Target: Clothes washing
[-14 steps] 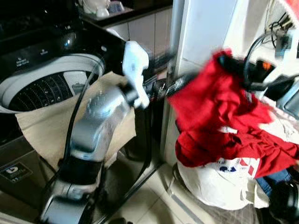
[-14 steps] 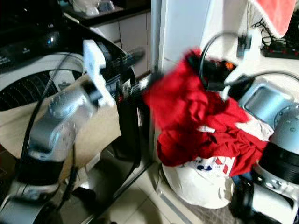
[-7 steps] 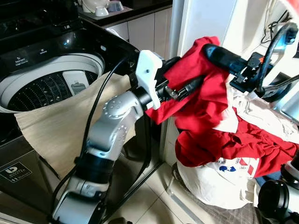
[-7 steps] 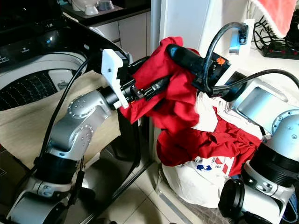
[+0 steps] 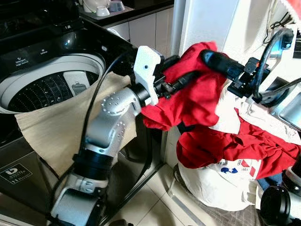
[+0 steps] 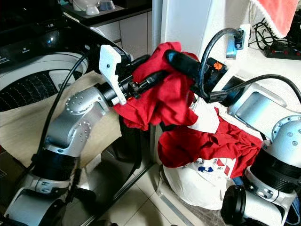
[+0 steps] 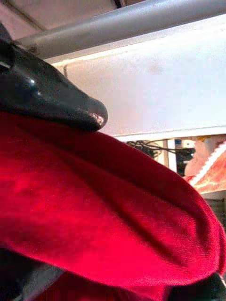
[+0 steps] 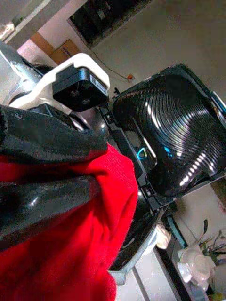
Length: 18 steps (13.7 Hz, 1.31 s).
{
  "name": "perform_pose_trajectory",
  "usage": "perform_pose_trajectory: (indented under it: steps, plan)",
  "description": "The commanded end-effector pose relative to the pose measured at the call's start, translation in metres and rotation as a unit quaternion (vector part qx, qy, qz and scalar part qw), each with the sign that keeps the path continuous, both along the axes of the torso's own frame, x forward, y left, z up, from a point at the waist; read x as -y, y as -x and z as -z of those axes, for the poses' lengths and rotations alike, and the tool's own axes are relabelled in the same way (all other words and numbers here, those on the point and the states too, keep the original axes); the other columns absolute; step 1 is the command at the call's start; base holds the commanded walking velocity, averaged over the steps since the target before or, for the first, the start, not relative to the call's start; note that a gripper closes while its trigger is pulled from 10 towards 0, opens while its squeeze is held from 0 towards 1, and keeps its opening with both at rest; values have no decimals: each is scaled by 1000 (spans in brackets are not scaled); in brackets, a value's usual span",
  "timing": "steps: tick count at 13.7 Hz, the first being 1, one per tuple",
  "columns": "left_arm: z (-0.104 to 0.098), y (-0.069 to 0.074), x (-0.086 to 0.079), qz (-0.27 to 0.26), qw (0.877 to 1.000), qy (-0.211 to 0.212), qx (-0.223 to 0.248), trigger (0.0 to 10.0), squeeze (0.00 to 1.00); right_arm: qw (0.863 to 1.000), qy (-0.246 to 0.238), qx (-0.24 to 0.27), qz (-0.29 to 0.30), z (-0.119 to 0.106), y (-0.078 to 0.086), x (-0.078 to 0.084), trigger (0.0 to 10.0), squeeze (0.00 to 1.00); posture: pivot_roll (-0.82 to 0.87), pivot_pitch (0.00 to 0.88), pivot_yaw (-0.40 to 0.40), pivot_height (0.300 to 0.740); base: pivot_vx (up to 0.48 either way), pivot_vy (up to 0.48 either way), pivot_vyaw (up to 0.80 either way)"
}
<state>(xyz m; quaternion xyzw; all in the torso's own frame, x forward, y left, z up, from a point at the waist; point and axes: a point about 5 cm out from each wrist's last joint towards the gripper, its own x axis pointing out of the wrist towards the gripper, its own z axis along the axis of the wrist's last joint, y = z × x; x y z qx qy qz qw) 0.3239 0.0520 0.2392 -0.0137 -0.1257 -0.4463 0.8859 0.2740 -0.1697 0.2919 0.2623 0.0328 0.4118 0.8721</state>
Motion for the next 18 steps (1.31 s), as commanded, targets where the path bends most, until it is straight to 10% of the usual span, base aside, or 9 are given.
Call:
perform_pose_trajectory:
  steps: [1, 8, 10, 12, 13, 14, 18]
  plan:
    - [0, 0, -4, 7, 1000, 10, -16, 0, 0, 1000, 2, 17, -2, -5, 4, -2, 0, 0, -99, 0, 44, 740, 0, 0, 0]
    - [-2, 2, -10, 32, 999, 12, -13, 0, 0, 1000, 16, 17, 10, 0, 4, -6, 510, 0, -88, 0, 55, 740, 0, 0, 0]
    - [-5, 3, -12, 34, 999, 16, -8, 0, 0, 999, 25, 24, 11, 1, 5, -7, 9373, 0, -83, 0, 56, 740, 0, 0, 0]
    - [-6, 4, -14, 30, 999, 31, -1, 0, 0, 999, 34, 24, 19, 3, 4, -8, 10000, 0, -81, 0, 58, 740, 0, 0, 0]
    - [-8, 2, -18, 15, 999, 45, 3, 0, 0, 999, 33, 24, 20, 3, 4, -8, 10000, 98, -83, 0, 58, 740, 0, 0, 0]
    - [-8, 1, -22, -2, 999, 40, 12, 0, 0, 999, 33, 24, 22, 4, 3, -8, 10000, 902, -83, 0, 58, 740, 0, 0, 0]
    - [-17, -15, -40, -87, 995, 41, 24, 0, 0, 999, 33, 23, 34, 6, 1, -5, 10000, 1000, -81, 0, 54, 740, 0, 0, 0]
